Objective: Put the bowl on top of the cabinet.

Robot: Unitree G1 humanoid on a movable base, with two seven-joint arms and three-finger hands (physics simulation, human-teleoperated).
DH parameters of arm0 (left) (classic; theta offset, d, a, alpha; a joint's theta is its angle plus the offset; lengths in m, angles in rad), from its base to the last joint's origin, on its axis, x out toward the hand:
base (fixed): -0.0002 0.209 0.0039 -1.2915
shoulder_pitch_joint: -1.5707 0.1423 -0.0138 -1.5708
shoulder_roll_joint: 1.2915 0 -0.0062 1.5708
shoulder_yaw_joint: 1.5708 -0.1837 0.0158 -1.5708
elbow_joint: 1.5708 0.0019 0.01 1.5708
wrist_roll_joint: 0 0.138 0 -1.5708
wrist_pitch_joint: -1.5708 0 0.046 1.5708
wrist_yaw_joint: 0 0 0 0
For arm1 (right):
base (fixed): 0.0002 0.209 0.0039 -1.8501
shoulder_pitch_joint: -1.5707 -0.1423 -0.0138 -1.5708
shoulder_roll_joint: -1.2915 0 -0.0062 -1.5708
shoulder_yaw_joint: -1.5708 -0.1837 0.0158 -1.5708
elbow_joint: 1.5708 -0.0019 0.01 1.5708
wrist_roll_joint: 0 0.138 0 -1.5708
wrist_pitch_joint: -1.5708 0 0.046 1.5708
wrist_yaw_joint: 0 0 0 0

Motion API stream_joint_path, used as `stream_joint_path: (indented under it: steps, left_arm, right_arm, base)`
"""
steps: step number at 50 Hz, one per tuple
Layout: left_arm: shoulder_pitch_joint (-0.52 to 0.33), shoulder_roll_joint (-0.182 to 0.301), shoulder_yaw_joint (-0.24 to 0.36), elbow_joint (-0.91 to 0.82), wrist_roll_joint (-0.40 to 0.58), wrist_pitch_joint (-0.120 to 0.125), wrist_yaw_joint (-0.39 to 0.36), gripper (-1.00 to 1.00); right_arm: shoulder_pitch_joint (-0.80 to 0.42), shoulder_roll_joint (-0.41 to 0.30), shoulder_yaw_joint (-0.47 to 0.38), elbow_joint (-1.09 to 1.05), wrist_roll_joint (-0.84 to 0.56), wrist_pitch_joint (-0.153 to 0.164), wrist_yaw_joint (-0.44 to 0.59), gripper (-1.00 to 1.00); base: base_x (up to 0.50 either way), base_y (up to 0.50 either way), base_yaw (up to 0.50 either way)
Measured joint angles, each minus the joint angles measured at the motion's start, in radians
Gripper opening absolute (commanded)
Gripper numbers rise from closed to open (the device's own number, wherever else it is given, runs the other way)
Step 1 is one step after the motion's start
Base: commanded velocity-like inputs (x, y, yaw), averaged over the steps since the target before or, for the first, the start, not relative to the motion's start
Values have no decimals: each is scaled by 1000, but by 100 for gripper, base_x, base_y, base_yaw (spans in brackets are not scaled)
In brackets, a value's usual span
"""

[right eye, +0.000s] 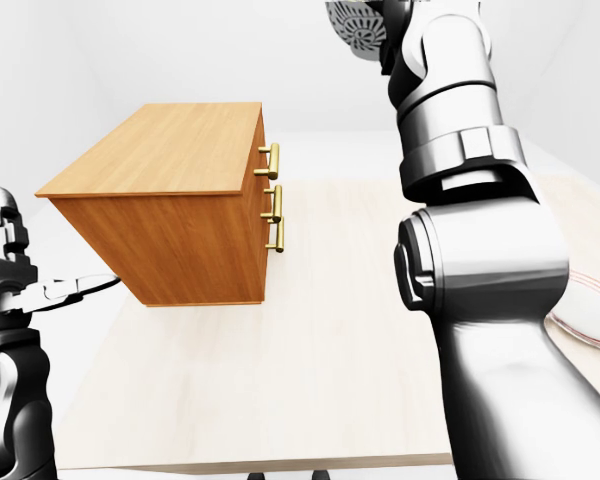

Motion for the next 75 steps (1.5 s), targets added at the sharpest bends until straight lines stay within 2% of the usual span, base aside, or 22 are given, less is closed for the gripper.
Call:
stream_joint_path:
  steps: [17, 29, 44, 75]
  left_arm:
    - [7, -6, -5, -1, 1, 0, -5, 100]
    - [4, -6, -5, 4, -2, 0, -5, 100]
    - [2, -4, -3, 6, -6, 0, -2, 100]
    - [10, -8, -6, 6, -4, 0, -4, 100]
  right_arm:
    - [-137, 274, 24, -1, -75, 0, -8, -100]
    - [-181, 391, 5, -11, -22, 0, -34, -100]
    - [-170, 445, 9, -19, 83, 0, -54, -100]
    - [-22, 476, 34, -22, 166, 0, -39, -100]
  base:
    - [0, 0, 0]
    - [0, 0, 0]
    - [0, 0, 0]
    - [0, 0, 0]
